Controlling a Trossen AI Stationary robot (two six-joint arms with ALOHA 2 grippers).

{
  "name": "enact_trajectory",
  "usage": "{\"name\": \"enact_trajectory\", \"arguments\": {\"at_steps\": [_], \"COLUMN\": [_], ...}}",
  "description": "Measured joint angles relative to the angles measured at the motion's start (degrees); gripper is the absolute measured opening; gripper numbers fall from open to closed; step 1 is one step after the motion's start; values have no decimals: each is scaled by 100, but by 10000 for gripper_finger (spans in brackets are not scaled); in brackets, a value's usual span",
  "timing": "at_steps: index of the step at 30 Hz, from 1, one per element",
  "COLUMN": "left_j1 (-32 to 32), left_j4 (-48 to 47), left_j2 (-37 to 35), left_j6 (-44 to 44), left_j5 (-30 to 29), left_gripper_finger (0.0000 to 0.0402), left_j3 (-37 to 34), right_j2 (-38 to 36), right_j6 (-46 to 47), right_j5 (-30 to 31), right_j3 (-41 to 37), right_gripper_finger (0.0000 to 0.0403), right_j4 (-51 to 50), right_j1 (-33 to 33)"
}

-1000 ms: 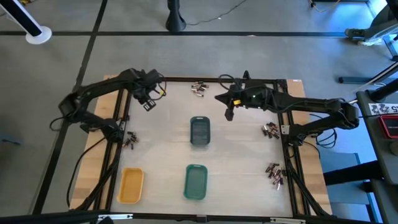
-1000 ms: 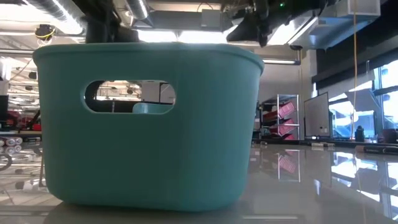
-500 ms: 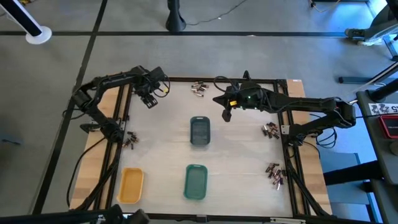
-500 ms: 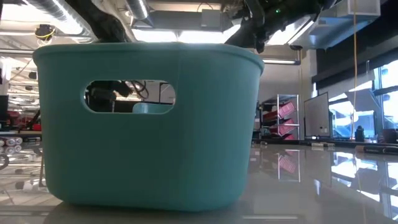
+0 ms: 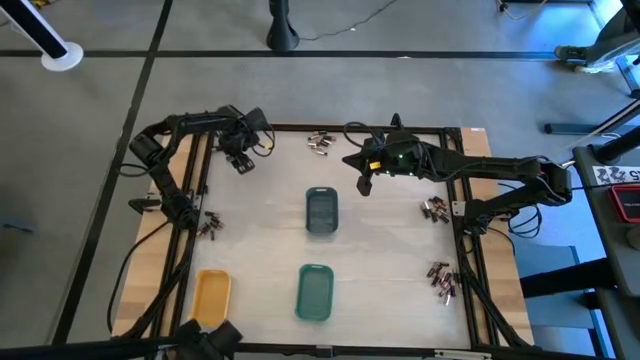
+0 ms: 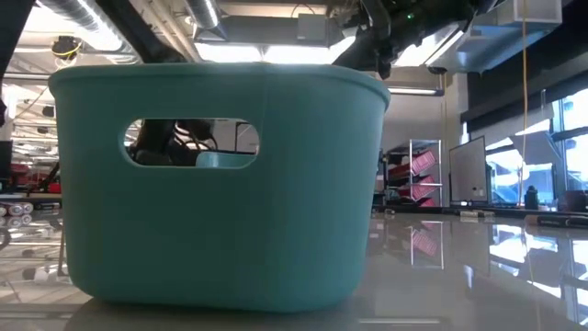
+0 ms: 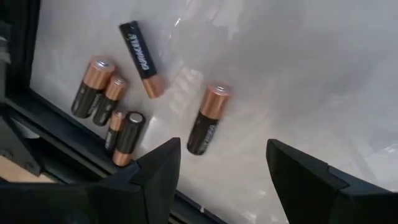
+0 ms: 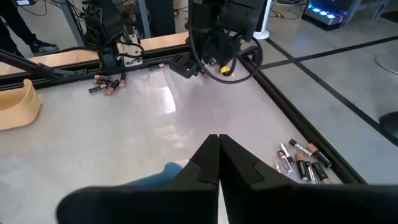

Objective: Sort batteries
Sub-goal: Put the large black battery into the blue bin

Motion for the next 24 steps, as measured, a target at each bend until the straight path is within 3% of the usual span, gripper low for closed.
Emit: {"name": "enact_trajectory", "arguments": {"at_steps": [12, 24], "left_j1": [431, 220], "left_j4": [235, 226], "left_j2": [10, 274], "left_j6": [143, 442], "left_j5": [585, 473], "left_gripper_finger": [217, 187], "left_j3": [7, 9], "right_j2": [0, -2], "right_j6": [23, 42], "right_j5": [0, 0], "right_j3": [-2, -2], "right_gripper_finger": [5, 5], "right_j4": [-2, 0], "right_j1": [0, 0]}}
